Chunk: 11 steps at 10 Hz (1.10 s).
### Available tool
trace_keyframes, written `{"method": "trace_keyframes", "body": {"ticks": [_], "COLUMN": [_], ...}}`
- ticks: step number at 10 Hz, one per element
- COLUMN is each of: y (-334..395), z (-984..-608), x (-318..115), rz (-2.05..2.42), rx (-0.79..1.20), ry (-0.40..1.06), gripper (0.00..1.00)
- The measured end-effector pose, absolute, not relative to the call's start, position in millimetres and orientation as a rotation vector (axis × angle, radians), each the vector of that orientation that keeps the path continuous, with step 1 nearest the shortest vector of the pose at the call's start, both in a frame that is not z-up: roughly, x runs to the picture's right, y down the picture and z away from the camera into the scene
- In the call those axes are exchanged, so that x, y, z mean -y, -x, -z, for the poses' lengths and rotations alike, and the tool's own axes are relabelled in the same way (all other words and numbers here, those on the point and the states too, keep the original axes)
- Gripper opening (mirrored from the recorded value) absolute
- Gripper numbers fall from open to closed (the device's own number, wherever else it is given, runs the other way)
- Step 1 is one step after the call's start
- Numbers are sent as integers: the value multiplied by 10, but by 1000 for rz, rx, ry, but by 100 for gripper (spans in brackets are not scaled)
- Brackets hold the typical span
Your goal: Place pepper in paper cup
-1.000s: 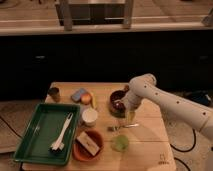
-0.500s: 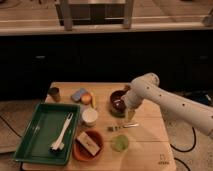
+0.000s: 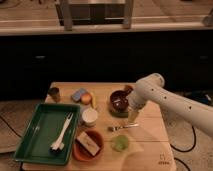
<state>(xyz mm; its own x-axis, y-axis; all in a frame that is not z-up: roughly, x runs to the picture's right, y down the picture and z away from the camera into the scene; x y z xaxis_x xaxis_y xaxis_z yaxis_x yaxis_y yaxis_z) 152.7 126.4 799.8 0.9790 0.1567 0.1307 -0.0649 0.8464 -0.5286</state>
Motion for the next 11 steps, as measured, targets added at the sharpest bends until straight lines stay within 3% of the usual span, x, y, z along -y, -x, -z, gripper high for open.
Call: {"method": "trace_keyframes", "body": {"ticks": [6, 11], "y": [-1874, -1772], "z": [-8111, -8460], "x": [-1478, -1669], "rz": [-194, -177], "rx": [119, 132], "ry": [611, 703], "gripper": [80, 80]}}
